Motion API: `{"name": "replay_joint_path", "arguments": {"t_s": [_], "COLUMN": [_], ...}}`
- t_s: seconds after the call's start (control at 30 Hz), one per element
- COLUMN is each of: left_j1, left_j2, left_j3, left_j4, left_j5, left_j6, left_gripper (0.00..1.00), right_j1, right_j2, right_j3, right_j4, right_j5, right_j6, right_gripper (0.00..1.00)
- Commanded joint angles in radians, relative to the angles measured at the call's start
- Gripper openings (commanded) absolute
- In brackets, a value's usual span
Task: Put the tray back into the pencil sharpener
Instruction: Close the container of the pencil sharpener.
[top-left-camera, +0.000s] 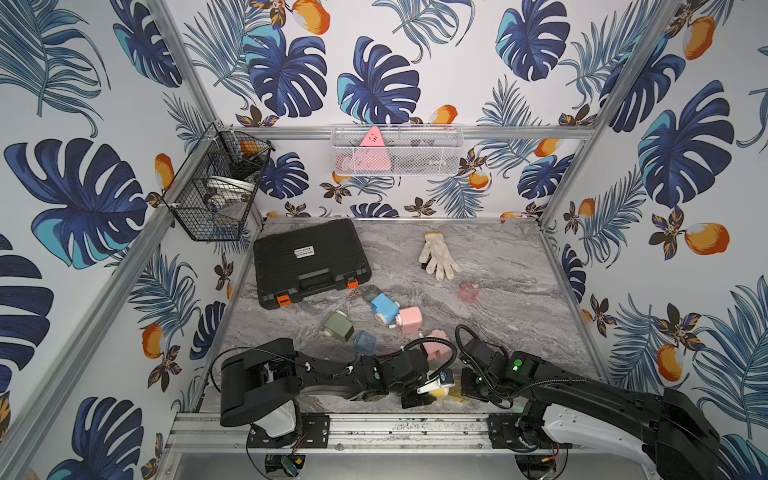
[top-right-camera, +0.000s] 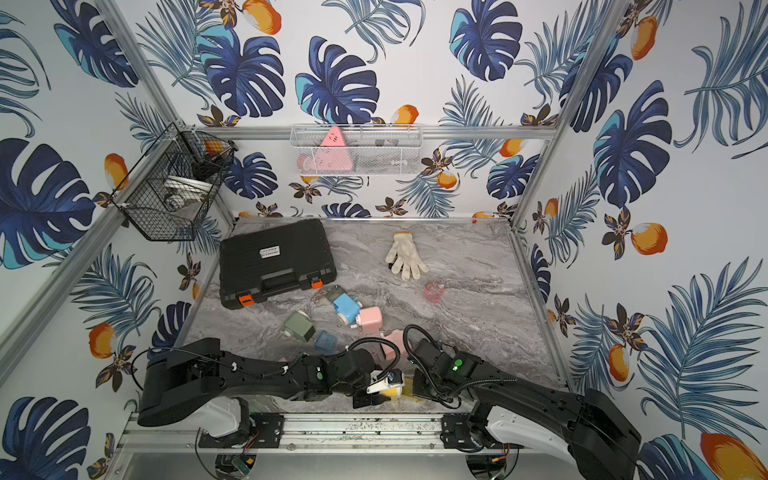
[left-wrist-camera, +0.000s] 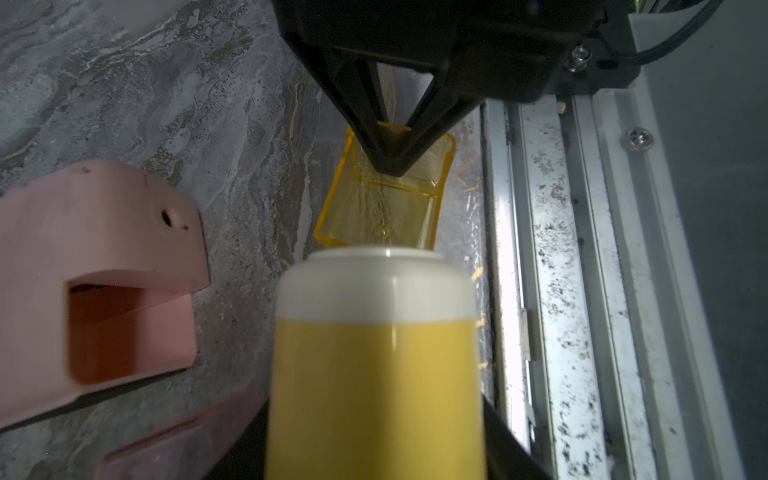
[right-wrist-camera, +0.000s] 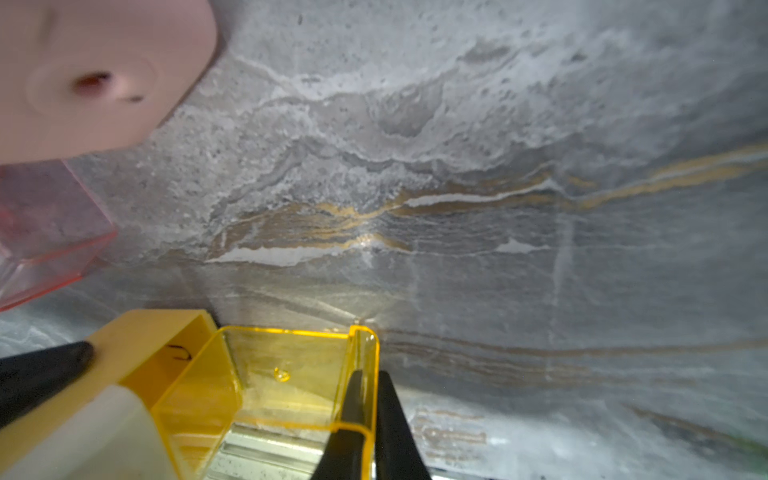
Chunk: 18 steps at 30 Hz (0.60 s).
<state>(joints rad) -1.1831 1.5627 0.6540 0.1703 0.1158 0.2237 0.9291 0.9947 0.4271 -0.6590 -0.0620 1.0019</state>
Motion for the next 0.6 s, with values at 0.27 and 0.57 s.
{"name": "replay_joint_path", "arguments": {"t_s": [0.27, 0.57], "left_j1": [0.008, 0.013], "left_j2": [0.022, 0.011], "left_j3": [0.005, 0.001], "left_j4": [-0.06, -0.061], "left_j5": [-0.047, -0.048], "left_j6": [0.04, 0.045], "left_gripper": [0.44, 0.44], "right_j1": [-0.001, -0.004], "right_j2": [-0.021, -0.009], "right_j3": [-0.002, 0.008], "right_j4": [0.053, 0.021], "right_j5": [-0.002, 0.025], "right_j6": [-0.003, -0.01], "right_gripper": [0.14, 0.18]}}
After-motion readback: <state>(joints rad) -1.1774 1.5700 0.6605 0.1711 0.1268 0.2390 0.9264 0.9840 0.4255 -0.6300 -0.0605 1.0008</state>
